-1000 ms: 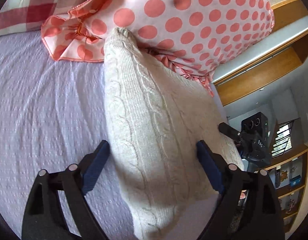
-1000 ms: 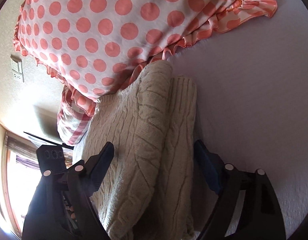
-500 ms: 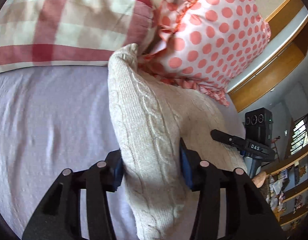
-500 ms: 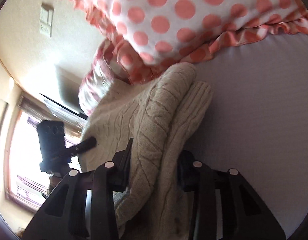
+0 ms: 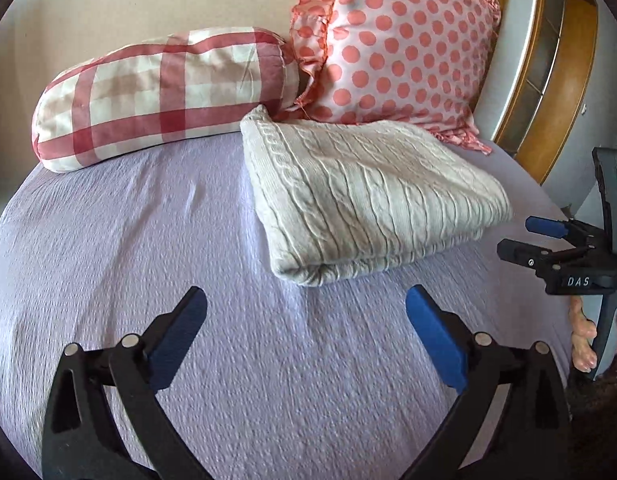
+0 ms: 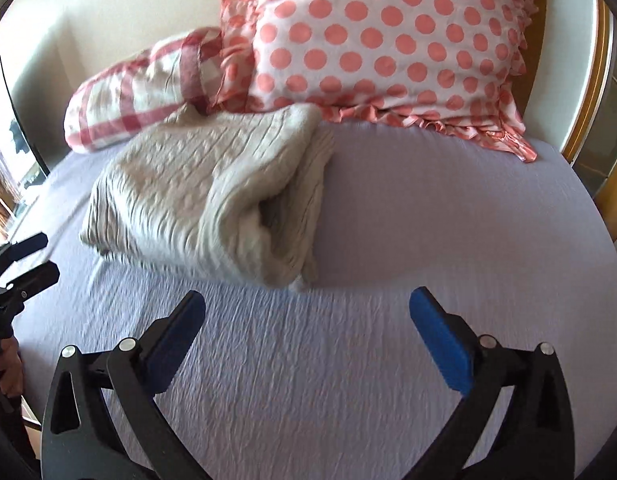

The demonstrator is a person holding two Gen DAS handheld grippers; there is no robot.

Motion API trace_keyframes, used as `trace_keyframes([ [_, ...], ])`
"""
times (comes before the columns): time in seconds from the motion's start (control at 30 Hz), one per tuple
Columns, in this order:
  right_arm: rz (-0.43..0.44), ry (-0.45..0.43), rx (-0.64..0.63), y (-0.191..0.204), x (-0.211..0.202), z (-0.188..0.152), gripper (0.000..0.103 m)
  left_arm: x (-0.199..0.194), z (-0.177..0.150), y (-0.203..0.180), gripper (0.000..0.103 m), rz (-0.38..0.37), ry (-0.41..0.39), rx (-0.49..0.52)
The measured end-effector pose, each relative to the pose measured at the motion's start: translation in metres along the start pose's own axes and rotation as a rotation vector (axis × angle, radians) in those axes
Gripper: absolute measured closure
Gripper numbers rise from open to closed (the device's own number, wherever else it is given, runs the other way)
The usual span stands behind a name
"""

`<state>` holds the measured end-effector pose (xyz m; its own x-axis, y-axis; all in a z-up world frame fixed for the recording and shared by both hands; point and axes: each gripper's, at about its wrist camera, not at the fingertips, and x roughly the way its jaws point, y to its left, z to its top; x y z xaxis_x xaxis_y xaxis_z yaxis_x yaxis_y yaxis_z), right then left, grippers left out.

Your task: Fold small clothes

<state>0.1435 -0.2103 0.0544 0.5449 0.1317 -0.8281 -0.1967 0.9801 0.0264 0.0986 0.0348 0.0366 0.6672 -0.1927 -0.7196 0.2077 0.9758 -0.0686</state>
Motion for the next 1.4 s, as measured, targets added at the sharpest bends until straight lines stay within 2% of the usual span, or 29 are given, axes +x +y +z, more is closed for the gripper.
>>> trace_keyframes([
  [0.17,-0.016,0.040,-0.054,0.033,0.013,-0.011,0.001,0.025,-0.007,-0.004,0.002,0.092,0.089,0.032],
  [0.27,-0.011,0.056,-0.039,0.038,0.019,-0.014,0.001,0.036,-0.010,-0.002,0.002,0.109,0.147,0.016],
  [0.43,-0.017,0.080,-0.019,0.037,0.022,-0.018,0.001,0.043,-0.015,-0.001,0.002,0.122,0.195,0.011],
  [0.57,0.009,0.094,0.010,0.034,0.022,-0.021,0.001,0.041,-0.016,0.000,0.002,0.122,0.189,0.007],
  [1.4,0.006,0.091,0.009,0.036,0.023,-0.021,0.001,0.041,-0.017,0.001,0.002,0.120,0.179,0.011],
])
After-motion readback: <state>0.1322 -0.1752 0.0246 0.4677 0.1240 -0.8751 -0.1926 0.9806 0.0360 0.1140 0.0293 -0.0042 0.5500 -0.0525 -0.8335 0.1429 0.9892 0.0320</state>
